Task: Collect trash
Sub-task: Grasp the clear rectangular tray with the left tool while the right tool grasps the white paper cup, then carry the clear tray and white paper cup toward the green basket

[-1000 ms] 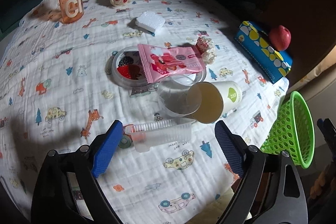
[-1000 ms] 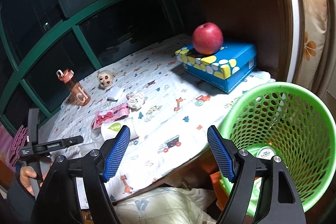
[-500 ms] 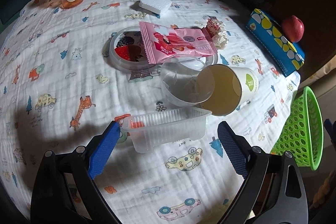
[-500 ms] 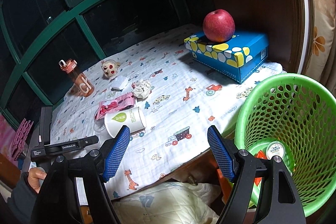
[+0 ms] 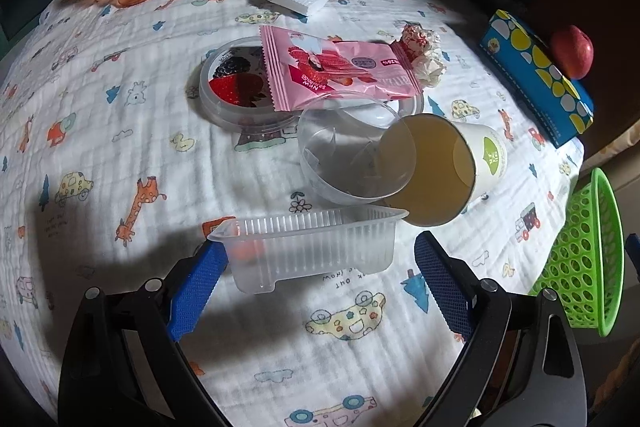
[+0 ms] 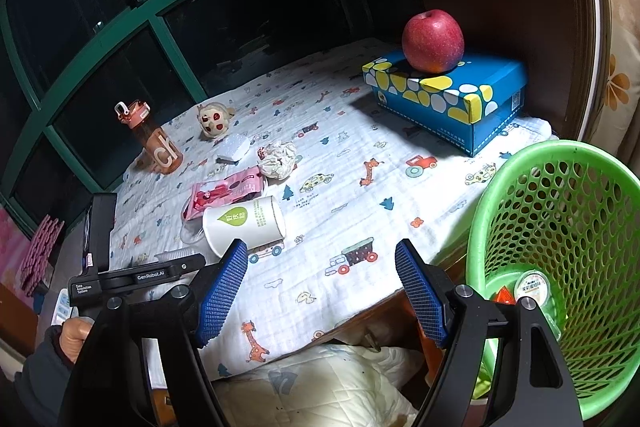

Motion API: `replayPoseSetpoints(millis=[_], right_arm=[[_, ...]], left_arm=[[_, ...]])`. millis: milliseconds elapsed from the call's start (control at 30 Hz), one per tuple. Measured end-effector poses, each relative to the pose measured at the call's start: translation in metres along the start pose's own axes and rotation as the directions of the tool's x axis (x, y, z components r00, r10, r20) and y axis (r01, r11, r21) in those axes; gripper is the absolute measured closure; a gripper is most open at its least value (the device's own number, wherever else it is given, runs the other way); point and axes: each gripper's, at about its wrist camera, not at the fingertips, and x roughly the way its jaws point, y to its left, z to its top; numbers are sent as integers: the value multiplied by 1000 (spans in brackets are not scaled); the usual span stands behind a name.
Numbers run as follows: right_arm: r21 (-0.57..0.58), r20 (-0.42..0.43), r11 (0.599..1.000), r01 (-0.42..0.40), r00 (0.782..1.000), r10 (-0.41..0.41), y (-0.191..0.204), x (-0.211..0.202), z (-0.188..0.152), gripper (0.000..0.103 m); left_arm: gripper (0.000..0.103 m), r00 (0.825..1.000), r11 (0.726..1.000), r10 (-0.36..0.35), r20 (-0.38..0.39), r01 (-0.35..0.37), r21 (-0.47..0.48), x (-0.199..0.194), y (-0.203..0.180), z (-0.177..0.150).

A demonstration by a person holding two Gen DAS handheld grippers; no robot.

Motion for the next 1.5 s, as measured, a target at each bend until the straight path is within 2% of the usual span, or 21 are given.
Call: replayPoseSetpoints(millis=[67, 133, 467, 800, 1133, 1233, 1500], right_arm=[[-7, -6, 1000, -1, 1000, 1, 1, 2, 0, 30], [-14, -14, 1000, -2, 1000, 2, 3, 5, 0, 30], [-73, -65, 996, -46, 997, 42, 23, 27, -1, 30], [-145, -154, 982, -124, 983, 101, 57, 79, -8, 30], [-234, -225, 965, -115, 972, 62, 84, 136, -7, 30], [-261, -233, 959, -115, 971, 53, 90, 148, -8, 24], [-343, -247, 936, -78, 969, -10, 104, 174, -13, 24]], left_arm=[[14, 1000, 1000, -8, 3, 8, -19, 0, 3, 0], [24, 1000, 999, -24, 3, 24, -33, 0, 6, 1], [26, 997, 998, -51, 51, 53, -29, -22, 22, 5], [26, 993, 997, -45, 105, 50, -50, -54, 55, 8], [26, 992, 993, -44, 115, 56, -100, -56, 79, 10], [26, 993, 992, -49, 112, 61, -108, -53, 82, 11], [26, 993, 989, -59, 104, 72, -126, -49, 91, 14]])
